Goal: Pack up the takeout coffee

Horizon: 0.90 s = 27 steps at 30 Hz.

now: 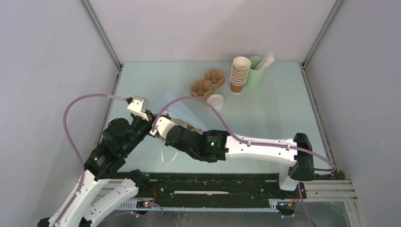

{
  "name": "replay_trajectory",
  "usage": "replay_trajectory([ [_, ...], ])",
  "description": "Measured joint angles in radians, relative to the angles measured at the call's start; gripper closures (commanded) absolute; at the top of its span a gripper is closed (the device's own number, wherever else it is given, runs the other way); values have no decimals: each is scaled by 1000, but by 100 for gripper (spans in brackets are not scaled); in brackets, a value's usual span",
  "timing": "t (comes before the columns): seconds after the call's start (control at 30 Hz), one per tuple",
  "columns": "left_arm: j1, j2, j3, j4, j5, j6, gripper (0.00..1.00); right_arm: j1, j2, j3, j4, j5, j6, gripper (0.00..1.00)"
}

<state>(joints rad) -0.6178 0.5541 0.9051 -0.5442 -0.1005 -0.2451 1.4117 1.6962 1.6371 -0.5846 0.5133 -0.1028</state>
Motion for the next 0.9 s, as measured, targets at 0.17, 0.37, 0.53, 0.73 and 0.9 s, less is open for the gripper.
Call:
replay_trajectory([
  [0.17,2,0,0,-6,-5,1,100,-14,10,-81,67,52,-40,64],
  [0.37,6,0,0,-28,-29,10,100,-23,17,-148,195,87,-78,50],
  [0.53,13,-1,0,-36,-58,18,100,-43,29,-159,248,76,-111,44],
  [0.73,20,-4,0,-48,-97,26,100,-56,40,-161,280,34,-143,58],
  [0.9,20,-5,0,-65,-95,29,100,-60,35,-192,327,-33,-183,61],
])
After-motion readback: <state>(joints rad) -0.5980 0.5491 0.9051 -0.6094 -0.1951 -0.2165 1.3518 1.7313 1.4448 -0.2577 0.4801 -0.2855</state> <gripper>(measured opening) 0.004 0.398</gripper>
